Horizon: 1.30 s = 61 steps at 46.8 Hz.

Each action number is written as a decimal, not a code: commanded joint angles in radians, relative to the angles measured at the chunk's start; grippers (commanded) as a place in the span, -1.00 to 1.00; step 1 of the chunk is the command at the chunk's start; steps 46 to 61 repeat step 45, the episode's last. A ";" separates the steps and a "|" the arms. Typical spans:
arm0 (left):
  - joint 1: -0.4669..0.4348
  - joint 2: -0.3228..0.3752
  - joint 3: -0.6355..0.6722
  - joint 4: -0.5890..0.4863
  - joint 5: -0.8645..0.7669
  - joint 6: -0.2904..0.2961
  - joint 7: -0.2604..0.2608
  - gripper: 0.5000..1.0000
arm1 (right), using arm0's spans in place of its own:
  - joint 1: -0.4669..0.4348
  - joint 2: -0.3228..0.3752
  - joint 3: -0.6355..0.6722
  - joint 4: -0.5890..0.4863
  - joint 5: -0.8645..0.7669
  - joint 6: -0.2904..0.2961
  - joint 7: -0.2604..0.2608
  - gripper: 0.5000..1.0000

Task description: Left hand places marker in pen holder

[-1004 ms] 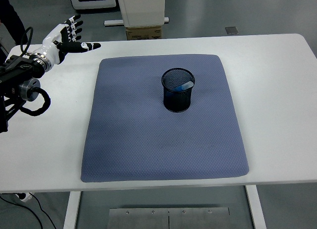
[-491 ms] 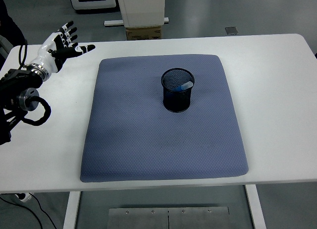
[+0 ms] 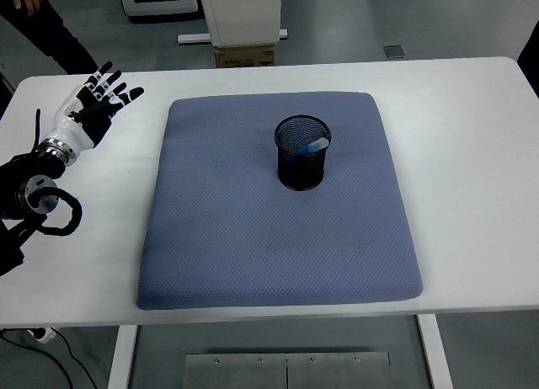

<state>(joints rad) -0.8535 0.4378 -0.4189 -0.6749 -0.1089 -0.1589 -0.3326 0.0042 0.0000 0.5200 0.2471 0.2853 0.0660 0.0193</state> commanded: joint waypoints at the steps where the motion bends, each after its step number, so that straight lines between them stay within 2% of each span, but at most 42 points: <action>1: -0.001 0.004 -0.017 -0.002 0.000 -0.021 0.000 1.00 | 0.000 0.000 0.000 0.000 0.000 0.000 -0.001 1.00; 9: -0.001 0.009 -0.060 0.000 0.000 -0.039 0.000 1.00 | 0.000 0.000 0.000 0.000 0.000 0.000 0.001 1.00; 21: 0.031 0.009 -0.061 0.000 0.002 -0.041 0.000 1.00 | 0.000 0.000 0.000 0.000 0.000 0.000 -0.001 1.00; 61: 0.042 -0.001 -0.061 -0.002 0.003 -0.044 0.000 1.00 | 0.006 0.000 0.005 0.001 0.005 0.005 -0.015 1.00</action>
